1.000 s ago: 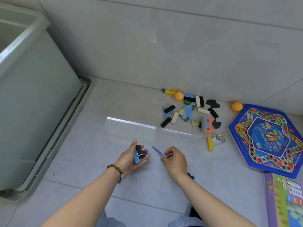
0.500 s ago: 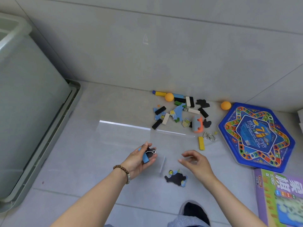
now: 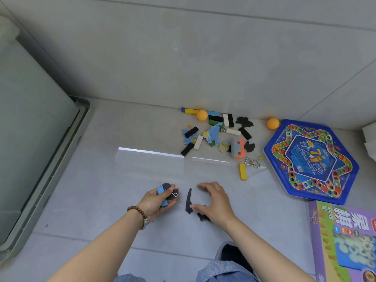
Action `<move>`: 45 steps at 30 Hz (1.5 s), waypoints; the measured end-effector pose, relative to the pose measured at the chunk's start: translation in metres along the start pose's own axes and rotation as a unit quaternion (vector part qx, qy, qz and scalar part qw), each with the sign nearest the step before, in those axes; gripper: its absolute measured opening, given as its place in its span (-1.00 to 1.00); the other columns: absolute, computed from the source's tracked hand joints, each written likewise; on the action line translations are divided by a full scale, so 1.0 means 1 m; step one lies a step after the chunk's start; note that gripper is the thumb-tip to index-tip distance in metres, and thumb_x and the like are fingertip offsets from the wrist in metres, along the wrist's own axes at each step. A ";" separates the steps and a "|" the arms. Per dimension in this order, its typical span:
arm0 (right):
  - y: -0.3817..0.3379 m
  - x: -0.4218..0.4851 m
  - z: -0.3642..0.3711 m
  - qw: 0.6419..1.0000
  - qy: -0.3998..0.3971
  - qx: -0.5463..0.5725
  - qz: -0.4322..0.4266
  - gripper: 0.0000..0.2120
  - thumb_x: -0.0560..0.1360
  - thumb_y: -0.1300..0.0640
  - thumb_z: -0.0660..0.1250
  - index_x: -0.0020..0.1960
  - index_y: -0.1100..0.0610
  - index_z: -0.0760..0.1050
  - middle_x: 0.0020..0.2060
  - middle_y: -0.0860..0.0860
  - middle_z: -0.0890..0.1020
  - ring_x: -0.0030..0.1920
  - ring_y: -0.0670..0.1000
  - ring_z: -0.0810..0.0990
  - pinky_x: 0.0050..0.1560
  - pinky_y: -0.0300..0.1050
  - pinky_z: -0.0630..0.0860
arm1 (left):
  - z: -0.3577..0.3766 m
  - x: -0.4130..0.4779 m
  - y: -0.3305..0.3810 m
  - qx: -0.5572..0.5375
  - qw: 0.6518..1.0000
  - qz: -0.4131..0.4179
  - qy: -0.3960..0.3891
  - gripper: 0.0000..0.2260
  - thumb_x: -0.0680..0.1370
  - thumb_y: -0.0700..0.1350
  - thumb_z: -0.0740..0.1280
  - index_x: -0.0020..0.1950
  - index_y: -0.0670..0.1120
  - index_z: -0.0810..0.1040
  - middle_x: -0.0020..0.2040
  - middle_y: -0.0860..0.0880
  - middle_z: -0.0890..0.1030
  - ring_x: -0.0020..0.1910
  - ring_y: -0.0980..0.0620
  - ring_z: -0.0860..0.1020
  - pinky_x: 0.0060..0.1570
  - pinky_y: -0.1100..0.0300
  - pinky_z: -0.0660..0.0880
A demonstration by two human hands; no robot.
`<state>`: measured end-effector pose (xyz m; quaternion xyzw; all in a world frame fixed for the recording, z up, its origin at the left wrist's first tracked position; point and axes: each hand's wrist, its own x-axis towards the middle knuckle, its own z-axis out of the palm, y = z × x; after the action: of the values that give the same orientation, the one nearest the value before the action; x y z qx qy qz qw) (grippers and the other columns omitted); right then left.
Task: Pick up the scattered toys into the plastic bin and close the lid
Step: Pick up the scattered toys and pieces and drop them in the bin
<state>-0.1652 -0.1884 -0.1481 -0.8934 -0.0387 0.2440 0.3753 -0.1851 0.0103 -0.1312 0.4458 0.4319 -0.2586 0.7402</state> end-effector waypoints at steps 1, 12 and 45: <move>-0.005 0.004 0.001 1.000 -0.016 -0.027 -0.006 -0.39 0.25 -0.07 0.54 0.24 -0.06 0.44 0.12 -0.12 0.42 0.17 -0.13 0.36 0.25 -0.24 0.27 | -0.003 0.000 0.001 -0.001 1.000 -0.001 -0.001 -0.80 0.54 -0.21 0.31 0.15 -0.19 0.56 0.07 -0.11 0.65 -0.02 -0.02 0.62 -0.17 0.24 0.62; -0.024 0.007 0.012 0.999 -0.039 0.014 0.027 -0.63 0.31 0.18 0.49 -0.04 -0.03 0.36 -0.15 -0.09 0.49 -0.10 -0.04 0.44 -0.03 -0.27 0.38 | -0.013 -0.010 0.009 -0.027 0.999 -0.040 -0.009 -0.74 0.56 -0.03 0.28 0.16 -0.15 0.55 0.11 -0.15 0.63 -0.03 -0.12 0.64 -0.09 0.10 0.61; -0.004 0.000 -0.034 0.847 0.025 0.505 0.163 -0.88 0.53 0.30 0.23 -0.14 0.17 0.50 -0.23 0.05 0.61 -0.26 -0.03 0.51 -0.18 -0.21 0.44 | 0.019 -0.005 0.001 -0.046 0.997 -0.036 -0.052 -0.82 0.50 -0.34 0.33 0.08 -0.18 0.58 -0.01 -0.12 0.67 -0.09 -0.05 0.63 -0.20 0.19 0.64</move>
<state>-0.1489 -0.2075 -0.1254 -0.5801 0.2454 0.2653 0.7300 -0.1793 -0.0058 -0.1218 0.3815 0.4200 -0.2882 0.7713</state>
